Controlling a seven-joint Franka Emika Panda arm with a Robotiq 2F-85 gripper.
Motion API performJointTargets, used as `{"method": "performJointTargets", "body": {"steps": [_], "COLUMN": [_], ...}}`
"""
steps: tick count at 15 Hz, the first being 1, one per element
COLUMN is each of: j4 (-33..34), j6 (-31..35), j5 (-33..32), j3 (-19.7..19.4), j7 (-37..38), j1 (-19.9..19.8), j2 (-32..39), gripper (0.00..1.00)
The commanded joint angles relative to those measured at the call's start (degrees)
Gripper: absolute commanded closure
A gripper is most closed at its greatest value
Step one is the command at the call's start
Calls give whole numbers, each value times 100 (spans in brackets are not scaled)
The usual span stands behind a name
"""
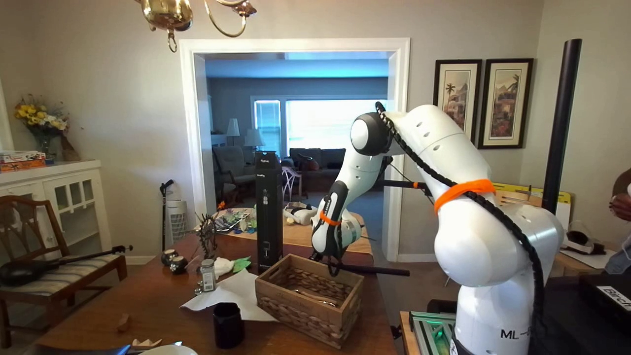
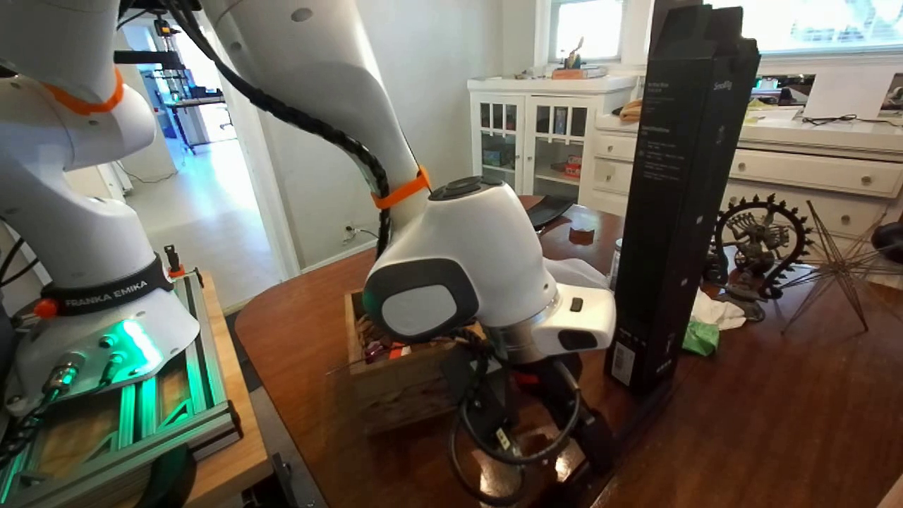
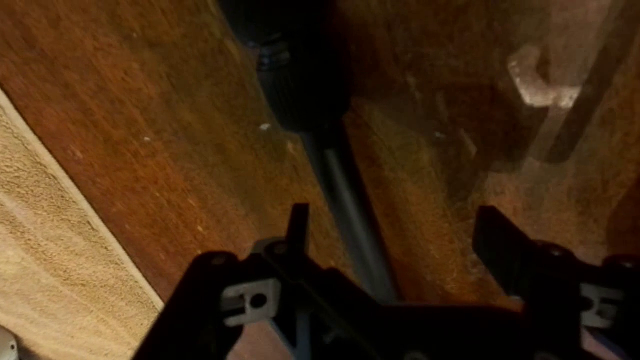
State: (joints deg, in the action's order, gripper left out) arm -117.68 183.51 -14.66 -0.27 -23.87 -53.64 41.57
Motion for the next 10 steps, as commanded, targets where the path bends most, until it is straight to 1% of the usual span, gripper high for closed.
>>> {"method": "performJointTargets", "body": {"steps": [1, 3, 4, 6, 7, 9, 10], "j4": [241, 310, 319, 281, 245, 202, 183], "j6": [372, 459, 435, 224, -31, -252, -400], "j5": [-110, -131, -148, -194, -245, -275, -291], "j3": [-270, -355, -323, -127, -14, 20, -8], "j7": [67, 100, 102, 69, 10, -49, -97], "j1": [185, 248, 216, 30, -95, -181, -187], "j2": [356, 458, 463, 362, 264, 160, 102], "gripper": [48, 64, 70, 86, 93, 94, 96]}}
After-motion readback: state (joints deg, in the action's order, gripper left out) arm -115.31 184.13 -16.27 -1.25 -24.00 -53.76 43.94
